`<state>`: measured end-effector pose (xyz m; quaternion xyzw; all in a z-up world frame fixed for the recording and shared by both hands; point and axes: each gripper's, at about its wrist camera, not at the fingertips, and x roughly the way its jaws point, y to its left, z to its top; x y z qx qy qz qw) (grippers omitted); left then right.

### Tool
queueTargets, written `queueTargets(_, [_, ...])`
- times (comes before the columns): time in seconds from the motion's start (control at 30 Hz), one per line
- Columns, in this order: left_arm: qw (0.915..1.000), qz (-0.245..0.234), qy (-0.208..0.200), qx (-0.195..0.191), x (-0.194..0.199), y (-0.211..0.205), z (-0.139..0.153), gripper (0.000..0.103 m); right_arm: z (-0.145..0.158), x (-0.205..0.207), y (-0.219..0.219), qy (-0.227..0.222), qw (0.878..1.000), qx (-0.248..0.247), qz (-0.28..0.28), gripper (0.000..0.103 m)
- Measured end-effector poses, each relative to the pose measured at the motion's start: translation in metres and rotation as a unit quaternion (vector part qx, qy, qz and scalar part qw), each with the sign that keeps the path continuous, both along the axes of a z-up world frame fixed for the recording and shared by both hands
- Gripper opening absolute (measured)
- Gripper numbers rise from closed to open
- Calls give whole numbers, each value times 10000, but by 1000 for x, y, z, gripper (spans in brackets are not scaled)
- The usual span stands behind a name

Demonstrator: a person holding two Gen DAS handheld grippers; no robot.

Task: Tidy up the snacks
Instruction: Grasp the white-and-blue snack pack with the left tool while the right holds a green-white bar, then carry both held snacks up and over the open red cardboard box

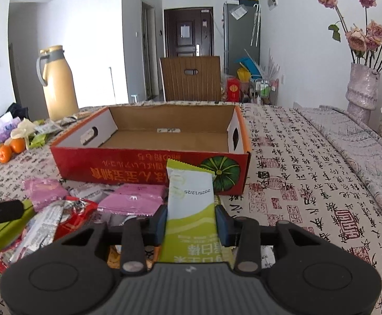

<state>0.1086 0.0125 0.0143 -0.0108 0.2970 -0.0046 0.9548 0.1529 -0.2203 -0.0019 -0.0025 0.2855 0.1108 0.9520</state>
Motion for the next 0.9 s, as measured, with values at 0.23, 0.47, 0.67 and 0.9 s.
queueTargets(0.23, [9986,-117,502,88,18,-29,-10,103,-1,-14,-6,-168,9998,129,46,37])
queueTargets(0.47, [9953,-16,964,38,30,-39,-28,89,-4,-25,-14,-210,9994,246,124,37])
queueTargets(0.67, [9934,54,1143,-99,32,-34,-34,73,-5,-31,-17,-207,9991,322,162,37])
queueTargets(0.9, [9937,70,1115,-99,28,-31,-31,63,-4,-36,-20,-212,9990,375,128,37])
